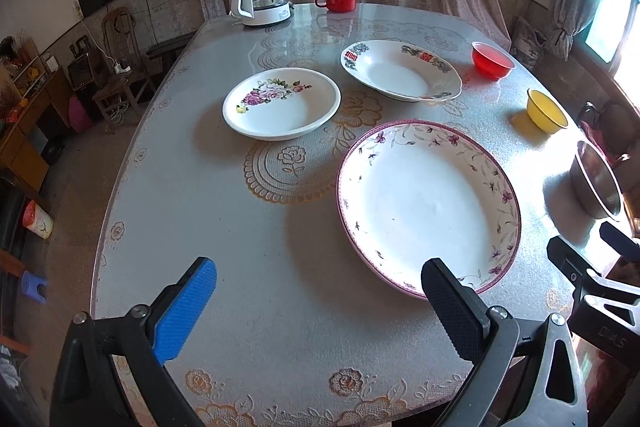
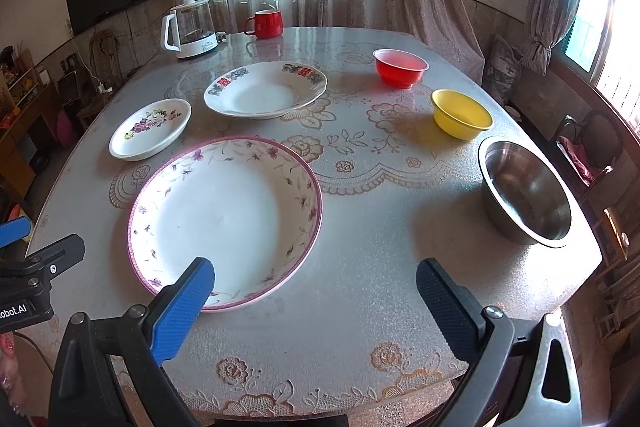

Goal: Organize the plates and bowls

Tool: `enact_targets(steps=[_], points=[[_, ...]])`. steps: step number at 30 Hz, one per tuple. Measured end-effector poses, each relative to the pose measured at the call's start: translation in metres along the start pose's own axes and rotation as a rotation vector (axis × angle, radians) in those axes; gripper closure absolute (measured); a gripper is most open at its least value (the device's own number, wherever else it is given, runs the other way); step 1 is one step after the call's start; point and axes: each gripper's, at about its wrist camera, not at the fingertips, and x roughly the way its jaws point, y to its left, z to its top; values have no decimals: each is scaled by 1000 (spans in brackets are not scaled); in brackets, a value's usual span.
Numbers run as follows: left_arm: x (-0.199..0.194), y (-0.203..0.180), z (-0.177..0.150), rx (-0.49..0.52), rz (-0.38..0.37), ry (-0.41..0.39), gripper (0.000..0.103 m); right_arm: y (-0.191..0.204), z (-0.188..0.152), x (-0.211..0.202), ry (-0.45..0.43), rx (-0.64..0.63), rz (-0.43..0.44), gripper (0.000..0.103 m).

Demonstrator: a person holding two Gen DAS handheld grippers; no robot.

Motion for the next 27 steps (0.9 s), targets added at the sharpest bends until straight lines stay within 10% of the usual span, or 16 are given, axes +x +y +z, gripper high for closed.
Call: enact_targets(steps=[13,18,27], points=[[39,9,14,-103,-88,142,0,-13,24,38,43,-49,24,1],[50,7,24,-82,27,125,0,-13,36,55,48,-89,56,2],[77,15,31,-193,6,153,1,-12,53,102,117,-186,179,32]])
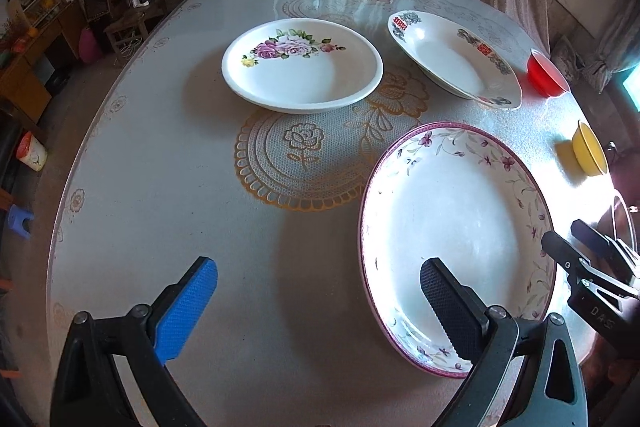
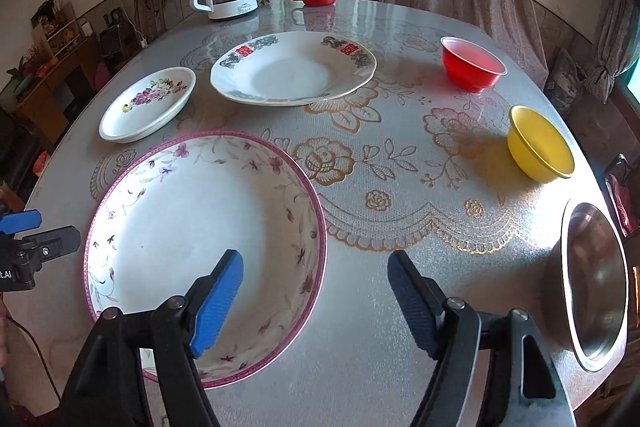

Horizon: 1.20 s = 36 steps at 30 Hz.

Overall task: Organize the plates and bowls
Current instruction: 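Grasp the rim of the large pink-rimmed floral plate with the left tool and lift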

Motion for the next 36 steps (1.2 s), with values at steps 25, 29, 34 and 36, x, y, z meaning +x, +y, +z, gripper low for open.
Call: enact_targets(steps=[25,29,34,36], points=[[42,-29,11,227,-184,33,80,-10,6,42,105,81,115,82],[41,-19,12,261,-203,53,80,-5,5,42,125,123,106,82],[38,2,9,286,-186,45,80,17,4,38,126,104,104,82],[37,15,5,278,-182,47,80,26,5,39,130,104,111,82]])
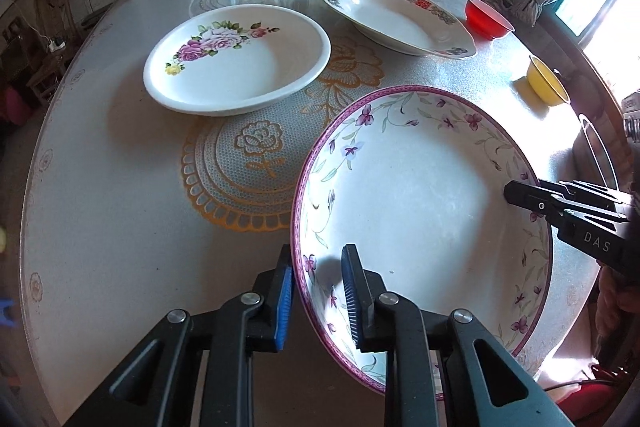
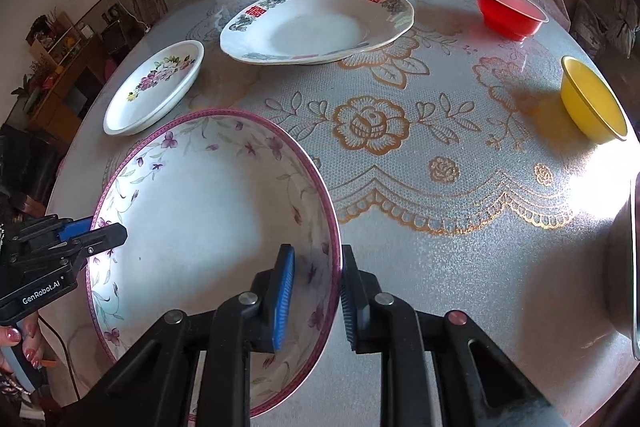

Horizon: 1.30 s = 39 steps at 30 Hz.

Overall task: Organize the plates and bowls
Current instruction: 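Grasp the rim of the large pink-rimmed floral plate with the left tool and lift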

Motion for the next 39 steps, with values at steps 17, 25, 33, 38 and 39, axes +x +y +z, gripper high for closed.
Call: enact_targets(steps=[17,25,33,38,39], points=[[-2,19,-17,-20,46,-24,80,42,-2,17,33,-43,10,80],[-5,24,-17,-60,27,-29,77,42,-2,15,40,-75,37,79],[-4,20,-18,-72,57,-37,77,41,3,17,47,-89,45,79],[-7,17,-16,-95,56,-45,77,36,7,17,53,-96,29,86],[-6,19,-17,-101,59,-40,77,37,7,17,55,-113,21,86]])
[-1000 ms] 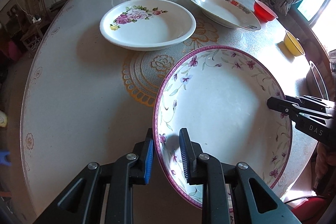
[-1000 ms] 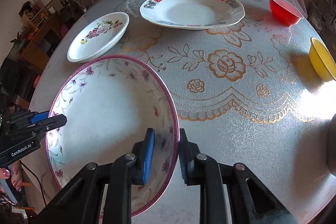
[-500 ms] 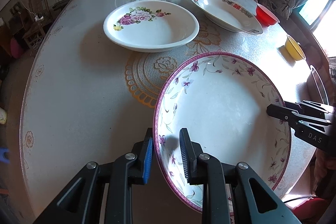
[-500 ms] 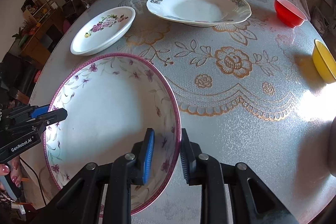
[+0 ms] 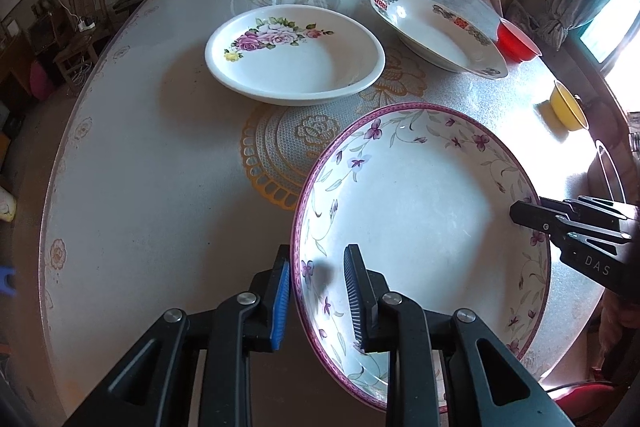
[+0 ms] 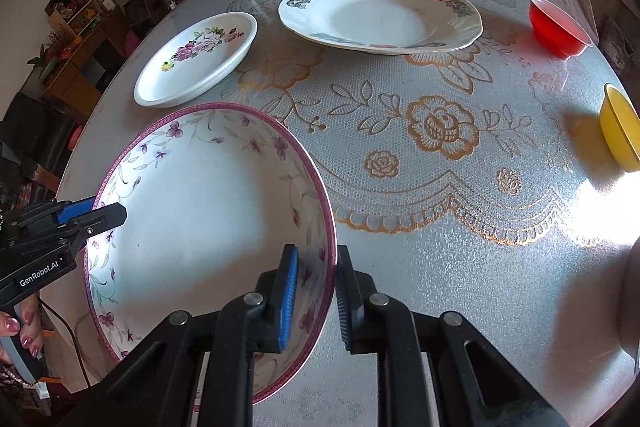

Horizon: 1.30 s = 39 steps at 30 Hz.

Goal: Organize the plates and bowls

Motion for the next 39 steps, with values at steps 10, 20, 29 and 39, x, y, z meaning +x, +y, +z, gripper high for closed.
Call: enact_targets(steps=[10,20,29,39], points=[[-6,20,-11,-37,12,28,77,17,7,5,23,-32,35,86],[-2,13,-10,-29,53,14,76,23,10,16,39,-40,40,86],[-18,31,-2,-118,-29,-10,56,18,8,7,18,-60,75,82],[-42,26,55,-172,-32,-109,27,-12,16,-11,-38,-68,2,69]])
